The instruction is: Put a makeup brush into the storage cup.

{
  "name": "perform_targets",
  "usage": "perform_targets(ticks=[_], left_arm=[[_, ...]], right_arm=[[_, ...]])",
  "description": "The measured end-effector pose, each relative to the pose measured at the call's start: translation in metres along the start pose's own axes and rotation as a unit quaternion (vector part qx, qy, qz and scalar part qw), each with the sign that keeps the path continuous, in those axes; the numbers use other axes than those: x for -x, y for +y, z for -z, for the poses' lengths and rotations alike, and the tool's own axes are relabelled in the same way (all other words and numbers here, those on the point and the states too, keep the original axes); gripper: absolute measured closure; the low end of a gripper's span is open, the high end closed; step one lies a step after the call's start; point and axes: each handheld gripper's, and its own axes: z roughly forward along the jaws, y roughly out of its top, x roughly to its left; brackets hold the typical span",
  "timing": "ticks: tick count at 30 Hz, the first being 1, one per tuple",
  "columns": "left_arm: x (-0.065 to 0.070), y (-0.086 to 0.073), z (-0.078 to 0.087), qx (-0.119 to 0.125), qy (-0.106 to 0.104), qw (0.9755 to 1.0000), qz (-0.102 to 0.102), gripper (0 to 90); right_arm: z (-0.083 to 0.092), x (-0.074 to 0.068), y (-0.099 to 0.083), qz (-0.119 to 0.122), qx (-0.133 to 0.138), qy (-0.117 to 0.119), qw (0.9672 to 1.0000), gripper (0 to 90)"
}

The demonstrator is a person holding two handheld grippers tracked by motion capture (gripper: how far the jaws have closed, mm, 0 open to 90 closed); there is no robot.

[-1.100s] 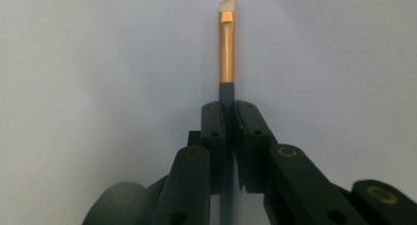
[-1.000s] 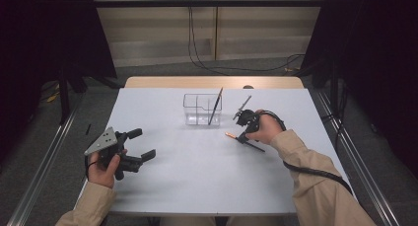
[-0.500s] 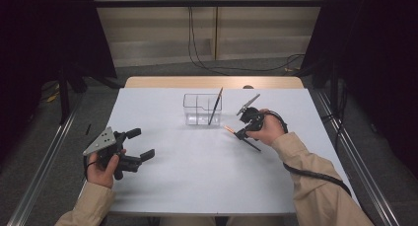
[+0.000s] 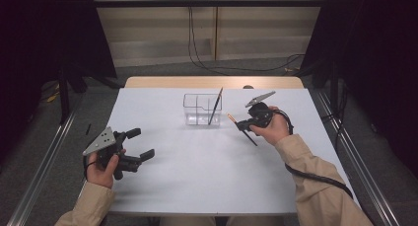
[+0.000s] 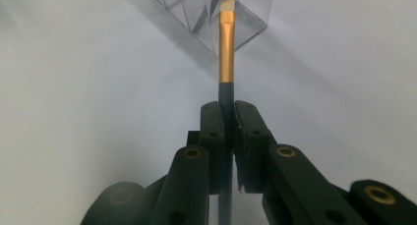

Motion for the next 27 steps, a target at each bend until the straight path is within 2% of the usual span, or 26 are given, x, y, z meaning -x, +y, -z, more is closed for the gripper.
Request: perform_targets(ticks=[12, 22, 27], left_arm=[[0.0, 0.0, 0.0, 0.001, 0.0, 1.0, 0.002, 2.5], [0.0, 0.0, 0.0, 0.002, 0.0, 1.0, 0.004, 2.5], [0.0, 0.0, 0.0, 0.001, -0.001, 1.0, 0.002, 2.5]], right_arm=[[0.005, 0.0, -0.005, -0.014, 0.062, 0.003, 0.9979, 83.6], [0.013, -0.001, -0.005, -0.034, 0.125, 0.001, 0.9916, 83.6], [0.015, -0.002, -0.007, -0.04, 0.155, -0.004, 0.987, 83.6]])
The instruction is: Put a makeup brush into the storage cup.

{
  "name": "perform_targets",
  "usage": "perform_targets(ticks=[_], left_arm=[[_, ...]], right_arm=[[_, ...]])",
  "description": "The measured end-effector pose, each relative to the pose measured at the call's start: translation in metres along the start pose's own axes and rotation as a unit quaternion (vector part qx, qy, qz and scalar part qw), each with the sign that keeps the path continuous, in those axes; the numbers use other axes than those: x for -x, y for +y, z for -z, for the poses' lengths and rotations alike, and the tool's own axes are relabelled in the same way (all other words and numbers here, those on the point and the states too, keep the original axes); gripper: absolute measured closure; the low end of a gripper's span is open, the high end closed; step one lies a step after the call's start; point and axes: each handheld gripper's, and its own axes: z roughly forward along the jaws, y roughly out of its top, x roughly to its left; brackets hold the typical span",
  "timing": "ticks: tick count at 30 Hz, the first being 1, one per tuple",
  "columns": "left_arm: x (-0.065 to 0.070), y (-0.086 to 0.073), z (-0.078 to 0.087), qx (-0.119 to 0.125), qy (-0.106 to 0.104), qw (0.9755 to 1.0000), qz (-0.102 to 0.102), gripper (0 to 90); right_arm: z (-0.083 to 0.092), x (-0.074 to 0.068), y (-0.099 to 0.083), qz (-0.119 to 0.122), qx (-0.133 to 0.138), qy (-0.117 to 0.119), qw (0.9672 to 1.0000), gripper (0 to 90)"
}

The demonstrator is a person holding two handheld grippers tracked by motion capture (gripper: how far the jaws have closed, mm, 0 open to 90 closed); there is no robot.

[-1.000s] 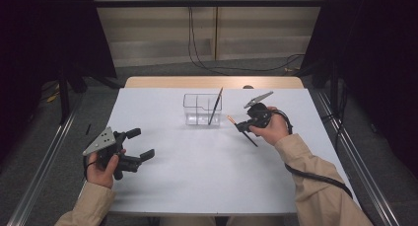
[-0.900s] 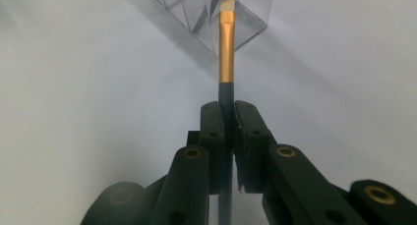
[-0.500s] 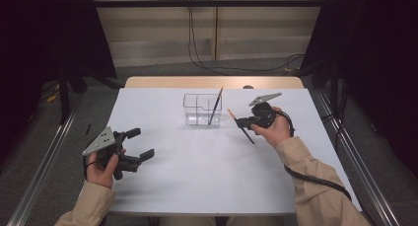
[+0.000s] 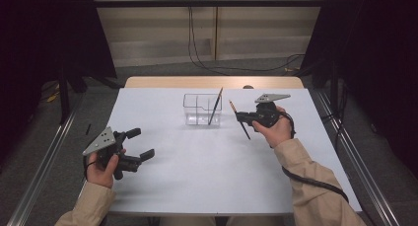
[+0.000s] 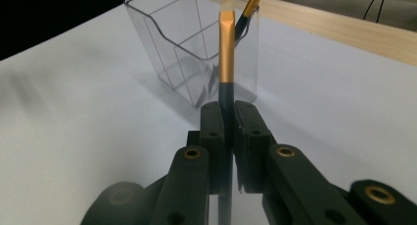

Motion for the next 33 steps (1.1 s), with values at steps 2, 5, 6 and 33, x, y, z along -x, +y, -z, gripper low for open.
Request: perform_targets(ticks=[2, 5, 6, 33], left_arm=[[0.0, 0.0, 0.0, 0.0, -0.001, 1.0, 0.001, 2.5], [0.0, 0.0, 0.0, 0.0, 0.0, 1.0, 0.001, 2.5], [0.0, 0.0, 0.0, 0.0, 0.0, 1.0, 0.003, 2.5], [0.0, 0.0, 0.001, 0.003, 0.001, 1.0, 0.002, 2.3]], right_arm=[[0.001, 0.001, 0.0, -0.004, 0.009, 0.003, 1.0, 83.6], [0.002, 0.001, 0.0, -0.007, 0.021, 0.002, 0.9998, 83.6], [0.003, 0.001, 0.0, -0.007, 0.029, 0.0, 0.9996, 83.6], [0.014, 0.0, 0.011, -0.022, 0.124, -0.017, 0.9919, 83.6]])
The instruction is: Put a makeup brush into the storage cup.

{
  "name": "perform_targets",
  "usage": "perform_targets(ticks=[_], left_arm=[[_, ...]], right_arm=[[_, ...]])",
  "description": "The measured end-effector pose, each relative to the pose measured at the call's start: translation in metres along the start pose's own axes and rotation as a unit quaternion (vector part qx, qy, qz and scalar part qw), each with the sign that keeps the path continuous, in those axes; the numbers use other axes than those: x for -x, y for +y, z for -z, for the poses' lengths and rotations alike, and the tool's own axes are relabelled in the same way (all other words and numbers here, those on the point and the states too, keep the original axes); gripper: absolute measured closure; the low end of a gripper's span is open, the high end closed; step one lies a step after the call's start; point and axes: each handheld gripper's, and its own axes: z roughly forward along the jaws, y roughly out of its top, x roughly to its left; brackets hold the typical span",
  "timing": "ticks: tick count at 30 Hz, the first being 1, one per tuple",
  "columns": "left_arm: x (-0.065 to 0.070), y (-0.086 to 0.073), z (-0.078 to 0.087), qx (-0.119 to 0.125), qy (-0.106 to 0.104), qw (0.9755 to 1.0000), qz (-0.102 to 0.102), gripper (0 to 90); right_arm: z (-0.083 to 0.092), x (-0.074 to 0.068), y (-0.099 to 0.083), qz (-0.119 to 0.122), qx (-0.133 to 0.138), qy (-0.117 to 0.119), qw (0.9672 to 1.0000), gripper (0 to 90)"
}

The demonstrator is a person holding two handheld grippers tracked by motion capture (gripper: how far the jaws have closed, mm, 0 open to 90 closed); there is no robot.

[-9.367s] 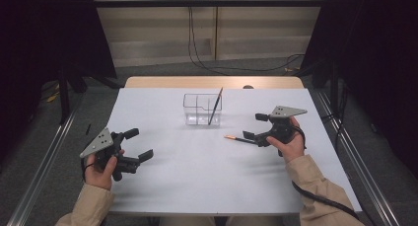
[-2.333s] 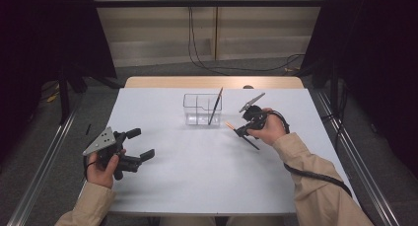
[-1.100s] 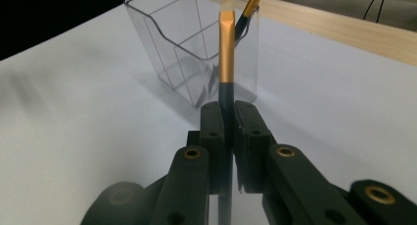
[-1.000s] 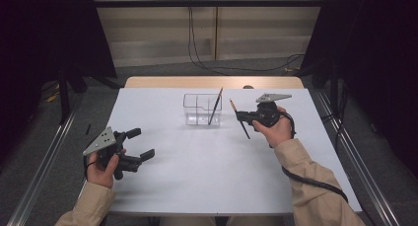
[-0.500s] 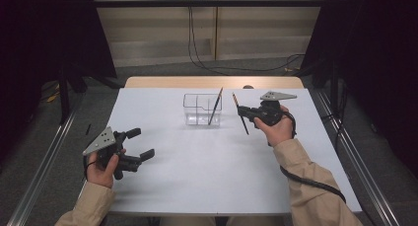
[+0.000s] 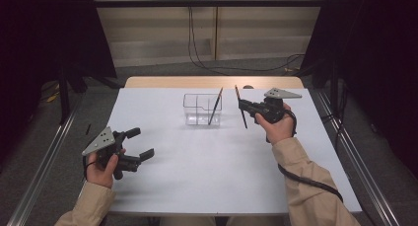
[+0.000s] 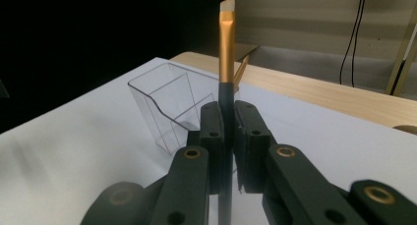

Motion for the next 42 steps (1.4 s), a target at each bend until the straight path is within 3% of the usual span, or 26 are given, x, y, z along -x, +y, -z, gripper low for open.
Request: perform_targets(ticks=[20, 42], left_arm=[[0.0, 0.0, 0.001, 0.006, -0.001, 1.0, 0.001, 2.2], [-0.001, -0.001, 0.002, 0.01, -0.002, 0.9999, 0.006, 2.3]], right_arm=[[-0.002, -0.004, 0.011, 0.004, 0.063, -0.013, 0.9979, 83.6], [-0.022, -0.009, 0.022, -0.001, 0.093, -0.002, 0.9957, 83.6]])
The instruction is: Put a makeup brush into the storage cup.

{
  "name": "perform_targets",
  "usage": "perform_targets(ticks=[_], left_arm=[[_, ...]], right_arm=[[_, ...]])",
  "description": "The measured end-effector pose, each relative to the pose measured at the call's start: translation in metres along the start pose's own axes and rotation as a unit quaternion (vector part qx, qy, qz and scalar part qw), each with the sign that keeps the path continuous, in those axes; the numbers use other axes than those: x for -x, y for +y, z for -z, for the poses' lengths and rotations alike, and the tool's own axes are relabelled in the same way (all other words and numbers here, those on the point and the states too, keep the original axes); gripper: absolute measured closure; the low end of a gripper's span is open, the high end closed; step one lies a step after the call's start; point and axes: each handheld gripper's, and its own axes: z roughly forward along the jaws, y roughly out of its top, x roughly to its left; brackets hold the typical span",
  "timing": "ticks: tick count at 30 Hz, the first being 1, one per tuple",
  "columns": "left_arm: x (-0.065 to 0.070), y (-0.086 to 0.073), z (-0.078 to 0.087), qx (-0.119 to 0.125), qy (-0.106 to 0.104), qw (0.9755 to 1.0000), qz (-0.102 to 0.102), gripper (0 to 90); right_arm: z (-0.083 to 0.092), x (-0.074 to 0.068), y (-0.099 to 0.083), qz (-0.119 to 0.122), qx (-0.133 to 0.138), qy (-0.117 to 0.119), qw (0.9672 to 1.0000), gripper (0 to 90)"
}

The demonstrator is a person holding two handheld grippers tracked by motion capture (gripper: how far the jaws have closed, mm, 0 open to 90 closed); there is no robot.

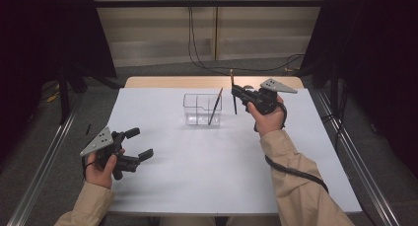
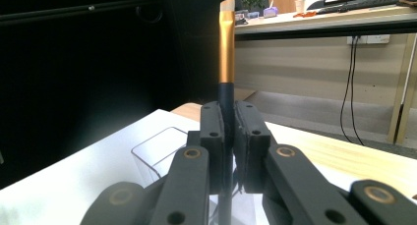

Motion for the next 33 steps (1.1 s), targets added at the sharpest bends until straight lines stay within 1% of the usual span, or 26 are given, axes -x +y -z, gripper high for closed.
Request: perform_targets(ticks=[5, 6, 11, 15, 17, 21, 32, 33], left_arm=[[0.0, 0.0, 0.0, 0.0, -0.002, 1.0, 0.0, 2.2], [0.0, 0.0, 0.0, 0.0, -0.002, 1.0, -0.001, 2.2], [0.0, -0.001, 0.0, 0.001, -0.003, 1.0, 0.0, 2.2], [0.0, -0.001, 0.0, 0.001, -0.004, 1.0, 0.0, 2.2], [0.0, -0.001, 0.0, -0.001, -0.003, 1.0, -0.003, 2.2], [0.0, -0.001, 0.0, -0.001, -0.004, 1.0, -0.002, 2.2], [-0.001, -0.001, 0.0, -0.001, -0.004, 1.0, -0.002, 2.2], [0.0, -0.001, 0.0, 0.0, -0.004, 1.0, 0.0, 2.2]], right_arm=[[-0.006, -0.001, 0.003, 0.003, 0.009, 0.002, 0.9999, 83.6], [-0.007, -0.001, 0.003, 0.004, 0.007, 0.003, 1.0, 83.5], [-0.012, -0.002, 0.005, 0.004, 0.01, 0.008, 0.9999, 83.6], [-0.015, -0.003, 0.005, 0.004, 0.013, 0.008, 0.9999, 83.6], [-0.017, -0.003, 0.005, 0.005, 0.014, 0.008, 0.9999, 83.6], [-0.019, -0.003, 0.005, 0.007, 0.011, 0.007, 0.9999, 83.6], [-0.025, -0.004, 0.01, 0.01, 0.018, 0.01, 0.9997, 83.6], [-0.026, -0.004, 0.01, 0.01, 0.019, 0.01, 0.9997, 83.5]])
